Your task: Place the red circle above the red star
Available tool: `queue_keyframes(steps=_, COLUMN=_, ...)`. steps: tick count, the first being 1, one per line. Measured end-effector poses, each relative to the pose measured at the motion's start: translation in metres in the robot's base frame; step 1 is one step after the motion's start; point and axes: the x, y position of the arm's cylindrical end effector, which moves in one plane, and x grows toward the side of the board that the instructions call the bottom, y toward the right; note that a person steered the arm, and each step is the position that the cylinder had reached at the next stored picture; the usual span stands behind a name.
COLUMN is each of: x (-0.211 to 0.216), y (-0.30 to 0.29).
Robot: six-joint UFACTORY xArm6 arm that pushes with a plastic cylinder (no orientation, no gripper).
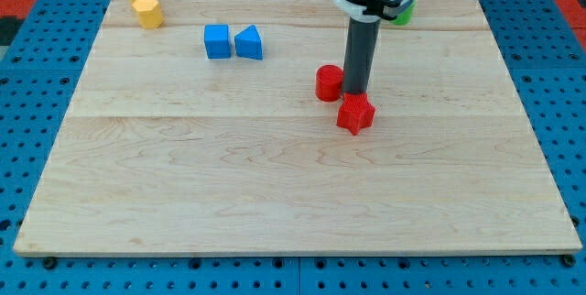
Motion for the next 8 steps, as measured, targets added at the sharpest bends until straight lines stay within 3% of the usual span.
queue_keyframes(steps=4, x=0.002, y=0.041)
queue_keyframes(steps=5, x=-0.026, y=0.072)
queue_keyframes(steps=6, x=-0.075, y=0.057)
queue_keyframes(steps=8, x=-0.078, y=-0.01)
